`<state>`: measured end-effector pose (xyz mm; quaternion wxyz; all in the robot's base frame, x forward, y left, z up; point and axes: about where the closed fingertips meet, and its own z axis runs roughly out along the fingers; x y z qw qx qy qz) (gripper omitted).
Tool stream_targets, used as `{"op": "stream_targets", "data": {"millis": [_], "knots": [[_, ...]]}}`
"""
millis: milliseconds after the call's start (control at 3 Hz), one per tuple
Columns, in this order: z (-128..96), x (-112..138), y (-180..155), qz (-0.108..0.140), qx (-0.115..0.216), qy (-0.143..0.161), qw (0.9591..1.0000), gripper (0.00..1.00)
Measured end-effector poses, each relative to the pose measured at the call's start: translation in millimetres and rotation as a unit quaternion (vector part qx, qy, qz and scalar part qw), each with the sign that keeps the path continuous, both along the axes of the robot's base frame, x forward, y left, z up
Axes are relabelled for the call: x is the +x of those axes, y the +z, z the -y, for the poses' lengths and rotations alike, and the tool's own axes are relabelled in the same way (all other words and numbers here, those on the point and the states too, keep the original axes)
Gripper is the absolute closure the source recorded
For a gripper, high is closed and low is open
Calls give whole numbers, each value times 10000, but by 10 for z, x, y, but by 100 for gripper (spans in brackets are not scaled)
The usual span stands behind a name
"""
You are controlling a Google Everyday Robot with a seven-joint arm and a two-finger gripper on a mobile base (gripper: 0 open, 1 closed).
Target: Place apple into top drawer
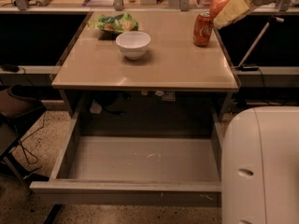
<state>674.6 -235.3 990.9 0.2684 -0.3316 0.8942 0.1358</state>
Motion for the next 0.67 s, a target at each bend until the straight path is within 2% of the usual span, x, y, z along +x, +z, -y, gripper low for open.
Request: {"op": "stream_targets", "data": {"millis": [333, 667], "knots": [[-15, 81, -1, 101, 35, -35, 9999, 100], [-96, -59, 2, -110, 188, 124, 9997, 100]]}}
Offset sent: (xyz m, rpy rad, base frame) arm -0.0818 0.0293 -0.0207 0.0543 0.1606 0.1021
